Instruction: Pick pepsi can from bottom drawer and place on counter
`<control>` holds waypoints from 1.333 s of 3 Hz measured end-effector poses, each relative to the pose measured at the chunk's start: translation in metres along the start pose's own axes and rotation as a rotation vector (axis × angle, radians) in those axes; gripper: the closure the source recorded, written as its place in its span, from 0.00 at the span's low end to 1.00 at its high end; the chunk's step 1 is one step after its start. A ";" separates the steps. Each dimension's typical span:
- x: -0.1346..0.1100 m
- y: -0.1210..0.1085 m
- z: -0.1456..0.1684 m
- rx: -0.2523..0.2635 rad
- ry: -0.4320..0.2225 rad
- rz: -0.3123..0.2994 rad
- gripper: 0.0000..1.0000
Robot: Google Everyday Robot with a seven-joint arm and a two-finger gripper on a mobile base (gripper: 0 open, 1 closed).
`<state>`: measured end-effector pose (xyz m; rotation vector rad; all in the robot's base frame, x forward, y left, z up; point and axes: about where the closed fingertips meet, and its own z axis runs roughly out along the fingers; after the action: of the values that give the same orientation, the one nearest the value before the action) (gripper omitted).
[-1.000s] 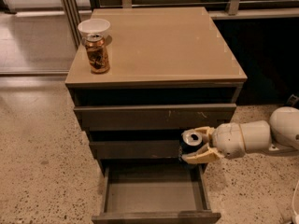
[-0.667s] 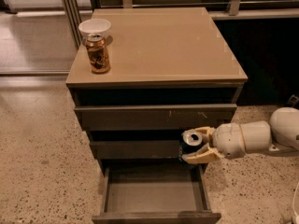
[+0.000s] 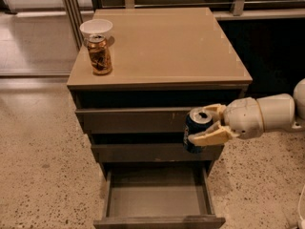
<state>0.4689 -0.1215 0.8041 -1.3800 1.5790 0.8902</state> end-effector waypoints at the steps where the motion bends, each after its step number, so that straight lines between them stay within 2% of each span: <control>1: -0.103 -0.003 -0.041 0.035 0.023 -0.043 1.00; 2: -0.129 -0.009 -0.057 0.071 0.013 -0.071 1.00; 3: -0.129 -0.009 -0.056 0.071 0.014 -0.071 1.00; 4: -0.132 -0.034 -0.053 0.134 0.034 -0.077 1.00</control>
Offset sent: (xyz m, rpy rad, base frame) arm 0.0016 0.0029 0.0980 -0.0258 -0.0417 -0.0127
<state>0.5011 -0.1227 0.9467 -1.3580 1.5703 0.7058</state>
